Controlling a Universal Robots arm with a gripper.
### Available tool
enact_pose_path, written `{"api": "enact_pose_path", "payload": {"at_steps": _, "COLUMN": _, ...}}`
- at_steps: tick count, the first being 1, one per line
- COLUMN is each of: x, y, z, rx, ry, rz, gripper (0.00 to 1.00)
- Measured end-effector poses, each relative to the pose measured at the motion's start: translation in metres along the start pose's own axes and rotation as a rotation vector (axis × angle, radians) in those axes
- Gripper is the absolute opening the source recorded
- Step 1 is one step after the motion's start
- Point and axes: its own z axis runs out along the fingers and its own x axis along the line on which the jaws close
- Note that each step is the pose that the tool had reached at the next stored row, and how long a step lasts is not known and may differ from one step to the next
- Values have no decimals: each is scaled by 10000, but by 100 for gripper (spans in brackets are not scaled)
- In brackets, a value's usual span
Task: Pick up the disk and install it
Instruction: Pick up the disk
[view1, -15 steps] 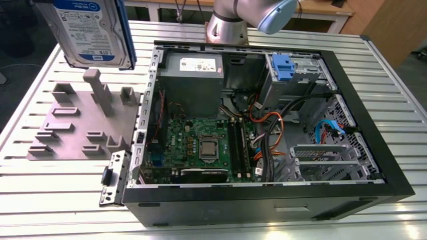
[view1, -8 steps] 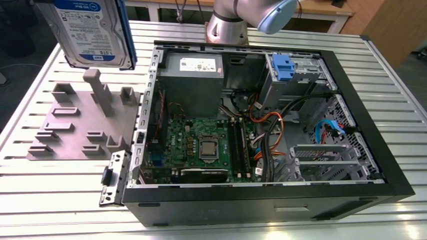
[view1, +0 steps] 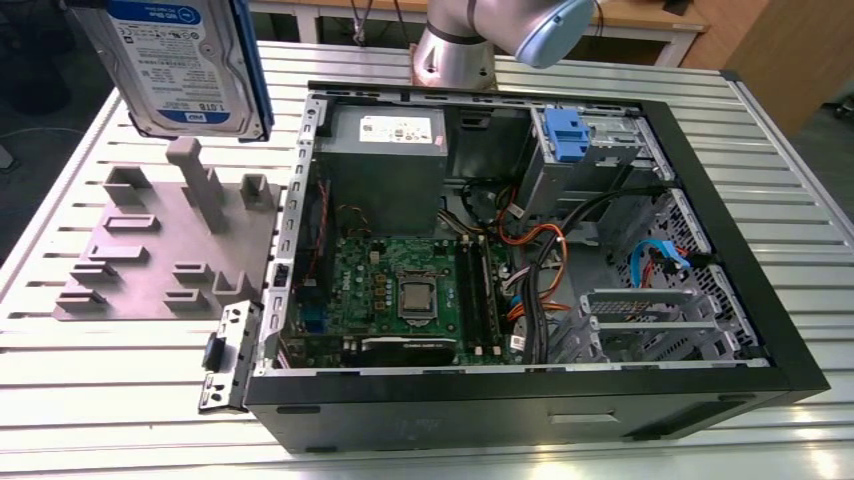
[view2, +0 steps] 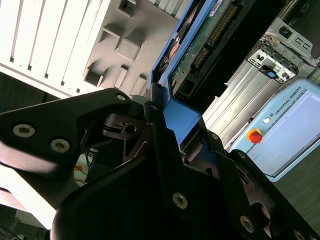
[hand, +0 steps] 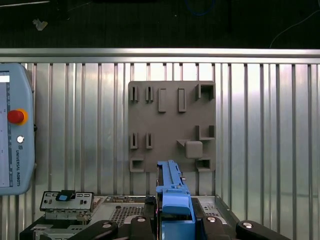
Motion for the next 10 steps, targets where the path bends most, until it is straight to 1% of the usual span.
{"api": "enact_pose_path", "payload": {"at_steps": 8, "x": 7, "y": 0, "z": 0, "rx": 0, "ry": 0, "rz": -1, "gripper": 37}}
{"api": "enact_pose_path", "payload": {"at_steps": 10, "x": 49, "y": -1, "z": -1, "rx": 0, "ry": 1, "rz": 0, "gripper": 37}}
